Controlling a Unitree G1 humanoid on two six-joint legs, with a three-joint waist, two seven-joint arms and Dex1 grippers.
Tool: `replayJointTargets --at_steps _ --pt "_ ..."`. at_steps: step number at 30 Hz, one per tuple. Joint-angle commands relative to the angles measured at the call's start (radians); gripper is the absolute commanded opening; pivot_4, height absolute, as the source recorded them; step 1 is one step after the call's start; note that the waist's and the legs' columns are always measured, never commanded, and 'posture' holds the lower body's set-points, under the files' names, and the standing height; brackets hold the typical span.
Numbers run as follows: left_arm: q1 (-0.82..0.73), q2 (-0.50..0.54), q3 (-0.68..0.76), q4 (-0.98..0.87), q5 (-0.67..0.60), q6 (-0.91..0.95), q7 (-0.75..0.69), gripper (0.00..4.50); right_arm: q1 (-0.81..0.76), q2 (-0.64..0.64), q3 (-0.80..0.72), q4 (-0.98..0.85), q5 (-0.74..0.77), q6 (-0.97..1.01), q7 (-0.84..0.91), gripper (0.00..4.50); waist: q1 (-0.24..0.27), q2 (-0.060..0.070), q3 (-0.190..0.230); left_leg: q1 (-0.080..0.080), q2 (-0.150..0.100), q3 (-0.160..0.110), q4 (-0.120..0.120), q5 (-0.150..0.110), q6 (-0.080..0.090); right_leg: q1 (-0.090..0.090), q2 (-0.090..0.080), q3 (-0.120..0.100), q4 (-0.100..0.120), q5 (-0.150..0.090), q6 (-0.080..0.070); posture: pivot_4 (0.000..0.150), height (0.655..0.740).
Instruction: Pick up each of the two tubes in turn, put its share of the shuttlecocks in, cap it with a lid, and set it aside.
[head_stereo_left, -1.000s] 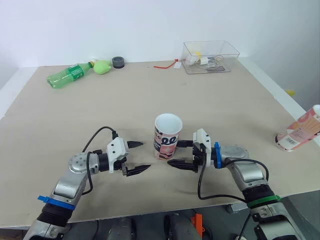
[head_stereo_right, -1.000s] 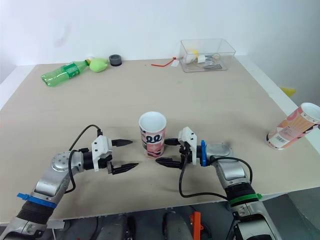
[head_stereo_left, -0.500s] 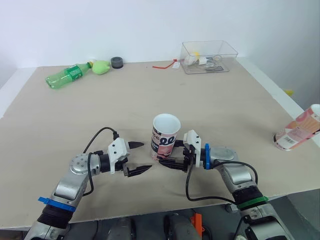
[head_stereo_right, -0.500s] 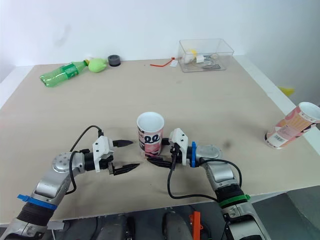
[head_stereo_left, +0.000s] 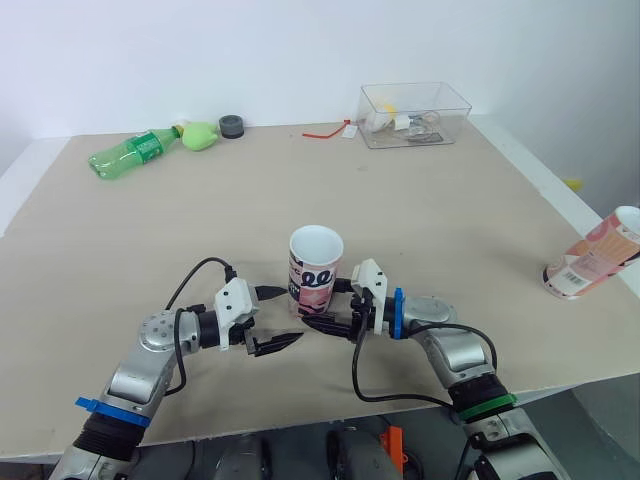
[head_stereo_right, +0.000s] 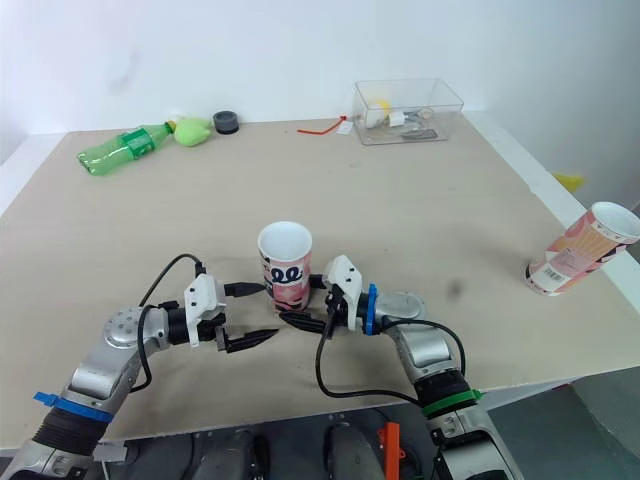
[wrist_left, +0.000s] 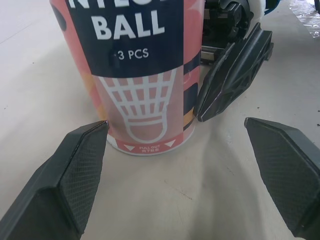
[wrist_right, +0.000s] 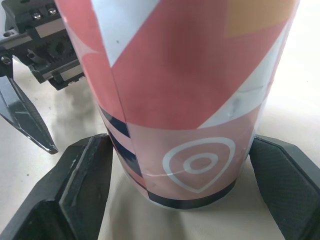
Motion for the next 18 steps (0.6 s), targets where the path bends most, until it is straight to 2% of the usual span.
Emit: replayJointTargets --at_steps 1,2,7,14,18 --pt "-0.004 0.005 0.014 -0.015 -0.006 -0.011 0.003 4.5 -0.011 0.002 0.012 -0.006 -0.009 -0.02 0.003 4.47 0.0 0.0 0.0 0.0 0.0 0.0 0.0 0.0 0.0 0.0 0.0 0.0 0.0 0.0 0.0 0.15 0.74" --pt "-0.005 0.006 0.015 -0.012 -0.005 -0.012 0.002 4.5 -0.01 0.001 0.012 -0.004 -0.009 -0.024 0.005 4.47 0.0 0.0 0.0 0.0 0.0 0.0 0.0 0.0 0.0 0.0 0.0 0.0 0.0 0.0 0.0 0.15 0.74" --pt "-0.011 0.012 0.019 0.002 -0.003 -0.017 -0.001 4.5 -0.01 0.005 0.002 0.002 -0.011 -0.032 -0.015 3.14 0.0 0.0 0.0 0.0 0.0 0.0 0.0 0.0 0.0 0.0 0.0 0.0 0.0 0.0 0.0 0.15 0.74" --pt "-0.026 0.015 0.022 0.019 -0.001 -0.021 -0.005 4.5 -0.01 -0.017 -0.008 -0.005 -0.005 -0.033 -0.004 3.14 0.0 0.0 0.0 0.0 0.0 0.001 0.0 0.0 0.0 0.0 0.0 0.0 0.0 0.0 0.0 0.15 0.74" --pt "-0.041 0.012 0.021 0.022 -0.005 -0.018 -0.007 4.5 -0.021 -0.053 -0.09 -0.037 0.048 0.025 -0.035 3.14 0.001 0.0 0.0 0.0 0.0 0.001 0.0 0.0 0.0 0.0 -0.001 0.001 0.0 0.0 0.0 0.15 0.74"
